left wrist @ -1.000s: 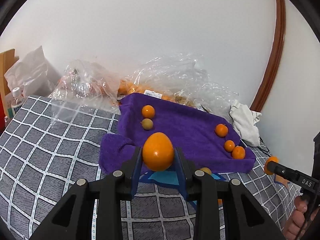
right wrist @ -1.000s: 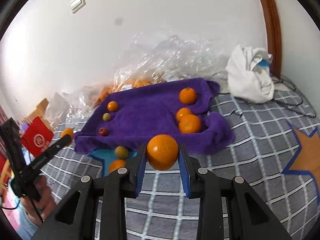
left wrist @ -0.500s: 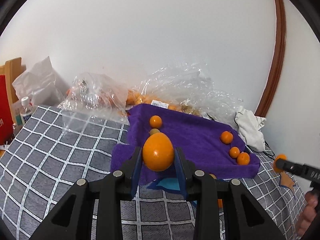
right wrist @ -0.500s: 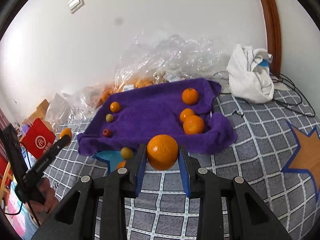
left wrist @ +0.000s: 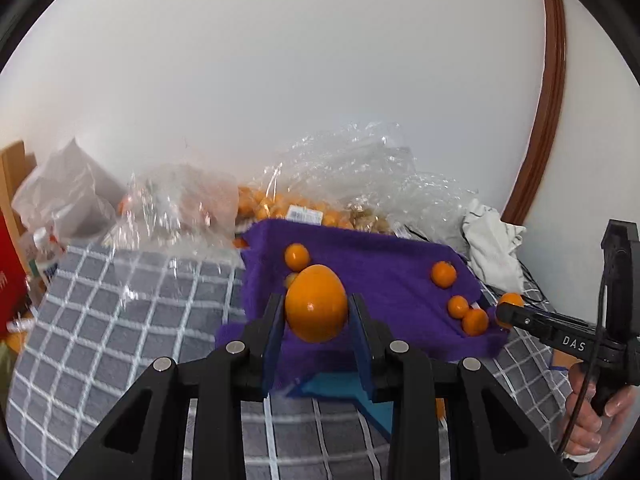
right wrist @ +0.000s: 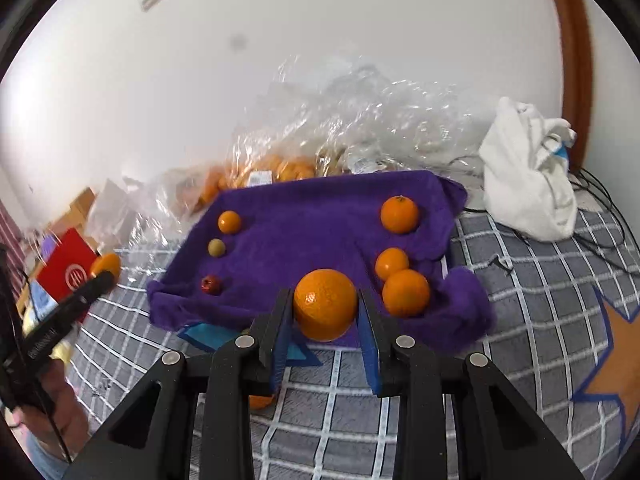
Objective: Organize fruits
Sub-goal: 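Carry both held oranges up and onto the purple towel, then open both tools to release the oranges on the towel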
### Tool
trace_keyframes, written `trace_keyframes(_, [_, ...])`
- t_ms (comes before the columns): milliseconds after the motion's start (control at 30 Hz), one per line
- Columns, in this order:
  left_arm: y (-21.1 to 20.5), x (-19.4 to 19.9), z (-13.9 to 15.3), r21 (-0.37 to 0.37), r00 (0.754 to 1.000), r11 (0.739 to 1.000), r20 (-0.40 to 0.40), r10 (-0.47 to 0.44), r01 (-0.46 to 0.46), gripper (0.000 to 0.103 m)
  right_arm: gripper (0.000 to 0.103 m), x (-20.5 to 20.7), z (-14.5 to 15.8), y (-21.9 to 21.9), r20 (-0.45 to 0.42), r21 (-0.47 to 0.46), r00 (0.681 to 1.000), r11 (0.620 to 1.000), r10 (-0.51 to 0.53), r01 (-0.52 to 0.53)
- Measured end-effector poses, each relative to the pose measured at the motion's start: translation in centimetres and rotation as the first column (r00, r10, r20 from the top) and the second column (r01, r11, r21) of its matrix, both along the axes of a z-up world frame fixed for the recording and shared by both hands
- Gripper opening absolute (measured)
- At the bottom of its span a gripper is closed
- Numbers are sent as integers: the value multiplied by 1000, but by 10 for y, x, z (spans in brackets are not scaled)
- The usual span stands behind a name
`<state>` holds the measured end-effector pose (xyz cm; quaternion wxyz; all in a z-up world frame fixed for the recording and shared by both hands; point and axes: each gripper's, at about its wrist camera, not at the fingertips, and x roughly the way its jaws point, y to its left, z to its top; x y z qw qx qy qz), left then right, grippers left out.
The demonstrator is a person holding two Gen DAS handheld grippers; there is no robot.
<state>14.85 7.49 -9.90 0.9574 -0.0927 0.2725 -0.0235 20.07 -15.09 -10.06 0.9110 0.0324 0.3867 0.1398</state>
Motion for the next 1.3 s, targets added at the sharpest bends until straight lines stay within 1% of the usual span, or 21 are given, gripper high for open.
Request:
trace_keyframes(133, [1,27,2,-14,1000,1000,3,16,-16,31,31,24,-1,7,3,-24,1000,1000,9,-9])
trace_keyframes(233, [-1,53,-10,-35,999,999,-20,31,-32,31,31,40,-10,10,-13,-15,1000,1000,12,-12])
trace_keyframes(400, [-2,80,-34,-32,996,998,-64,54,-57,31,31,59,-32,13,-60,6,998,1000,24,-23])
trace_keyframes(500, [0,85,-47,-35,996,998,-65,54,-56,31,31,62,-44,14,-57,7,998,999,34,-34])
trace_keyframes(600, [-2,88,-56,1,996,999,-78,52,-52,31,31,63,-54,14,-65,2,998,1000,9,-9])
trace_keyframes(767, [-1,91,-66,15,994,999,-92,51,-50,31,31,61,-64,19,-81,7,996,999,37,-36])
trace_keyframes(867, [-4,93,-71,43,993,998,-104,55,-51,31,31,61,-72,24,-86,-19,995,999,44,-46])
trace_keyframes(933, [-6,93,-73,52,993,997,-107,55,-50,31,31,60,-77,29,-83,-58,996,997,42,-47])
trace_keyframes(1033, [-10,94,-74,61,992,997,-114,49,-42,31,31,54,-76,33,-45,-101,999,994,30,-34])
trace_keyframes(1100, [-12,95,-75,80,992,996,-114,51,-42,31,31,52,-76,36,-32,-114,999,993,34,-38])
trace_keyframes(1233, [-14,96,-77,87,991,996,-124,43,-32,31,32,50,-75,35,-29,-116,999,992,37,-40])
trace_keyframes(1267, [-14,96,-77,86,991,996,-128,42,-31,31,32,50,-75,35,-29,-115,999,993,38,-41])
trace_keyframes(1300, [-14,96,-77,81,991,996,-131,39,-28,31,35,49,-74,34,-26,-114,999,992,42,-45])
